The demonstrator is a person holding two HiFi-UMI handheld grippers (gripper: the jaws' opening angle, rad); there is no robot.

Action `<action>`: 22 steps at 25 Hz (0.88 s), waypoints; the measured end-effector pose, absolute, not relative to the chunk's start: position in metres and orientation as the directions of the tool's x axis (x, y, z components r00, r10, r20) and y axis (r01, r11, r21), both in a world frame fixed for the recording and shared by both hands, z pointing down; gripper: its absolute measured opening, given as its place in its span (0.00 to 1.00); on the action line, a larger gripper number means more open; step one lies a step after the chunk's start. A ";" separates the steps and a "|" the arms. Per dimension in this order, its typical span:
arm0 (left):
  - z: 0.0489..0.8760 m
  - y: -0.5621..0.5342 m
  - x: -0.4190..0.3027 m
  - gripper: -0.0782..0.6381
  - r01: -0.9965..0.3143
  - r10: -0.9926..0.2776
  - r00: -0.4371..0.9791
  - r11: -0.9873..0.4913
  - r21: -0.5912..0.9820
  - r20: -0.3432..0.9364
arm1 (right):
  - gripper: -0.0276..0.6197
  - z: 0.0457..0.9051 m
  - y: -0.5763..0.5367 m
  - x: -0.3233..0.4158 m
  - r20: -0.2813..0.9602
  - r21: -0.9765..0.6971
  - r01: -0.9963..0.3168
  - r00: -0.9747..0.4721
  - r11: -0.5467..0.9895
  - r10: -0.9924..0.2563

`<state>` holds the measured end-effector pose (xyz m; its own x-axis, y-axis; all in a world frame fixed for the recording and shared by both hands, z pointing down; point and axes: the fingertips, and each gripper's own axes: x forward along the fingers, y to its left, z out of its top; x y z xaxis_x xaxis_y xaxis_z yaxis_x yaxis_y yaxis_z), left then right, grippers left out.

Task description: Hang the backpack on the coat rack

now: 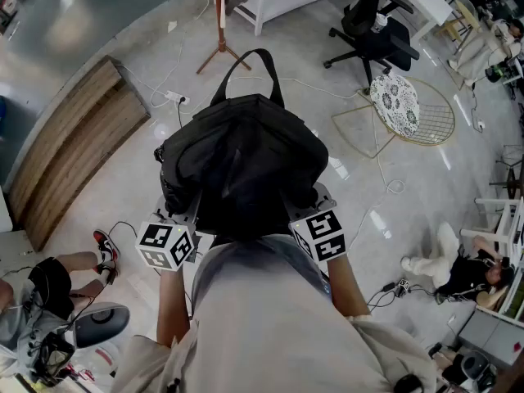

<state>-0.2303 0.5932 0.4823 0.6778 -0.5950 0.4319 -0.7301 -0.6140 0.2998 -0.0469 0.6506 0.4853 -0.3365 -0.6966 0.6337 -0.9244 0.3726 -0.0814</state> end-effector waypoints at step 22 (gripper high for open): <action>0.492 0.479 -0.120 0.25 -0.764 -0.610 0.632 -0.595 0.250 0.478 | 0.17 0.498 0.530 0.062 0.623 -0.147 -0.909 -0.391 0.389 -0.678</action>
